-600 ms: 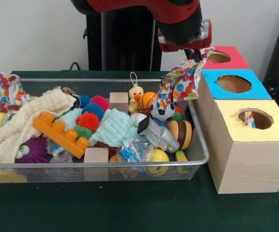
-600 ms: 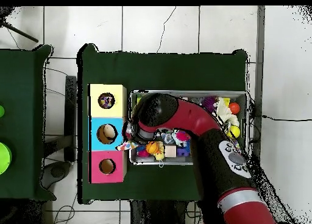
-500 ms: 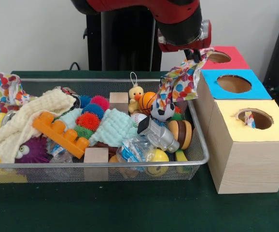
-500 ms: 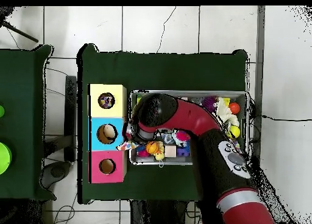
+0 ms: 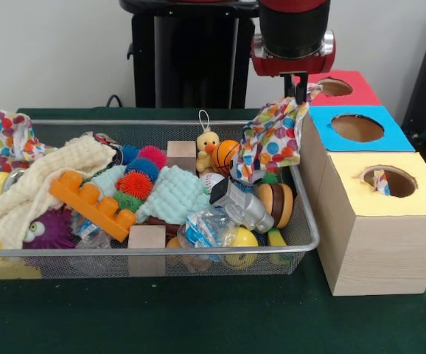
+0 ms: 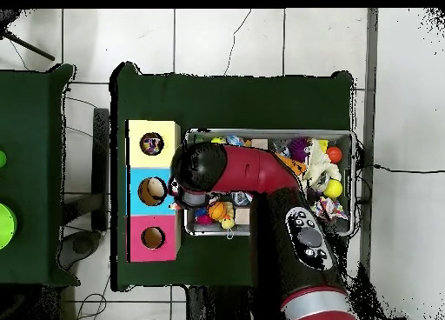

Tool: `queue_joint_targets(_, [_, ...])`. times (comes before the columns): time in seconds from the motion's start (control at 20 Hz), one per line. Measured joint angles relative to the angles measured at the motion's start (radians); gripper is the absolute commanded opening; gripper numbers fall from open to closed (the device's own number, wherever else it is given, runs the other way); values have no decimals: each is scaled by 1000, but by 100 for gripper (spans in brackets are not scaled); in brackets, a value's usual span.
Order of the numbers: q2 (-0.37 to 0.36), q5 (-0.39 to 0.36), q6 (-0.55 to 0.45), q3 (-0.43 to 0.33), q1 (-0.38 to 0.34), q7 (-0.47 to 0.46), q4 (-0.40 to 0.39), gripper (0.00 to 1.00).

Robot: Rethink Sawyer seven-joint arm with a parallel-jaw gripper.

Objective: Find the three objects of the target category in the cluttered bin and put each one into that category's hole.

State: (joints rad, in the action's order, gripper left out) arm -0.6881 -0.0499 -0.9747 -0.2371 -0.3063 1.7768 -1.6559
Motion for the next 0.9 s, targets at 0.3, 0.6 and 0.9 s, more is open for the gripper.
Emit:
queue_joint_targets(0.3, [-13, -2, 2, 27, 28, 0, 10, 0])
queue_joint_targets(0.6, [-27, 1, -2, 47, 44, 0, 16, 0])
queue_joint_targets(0.9, [-65, 23, -57, 54, 57, 0, 36, 0])
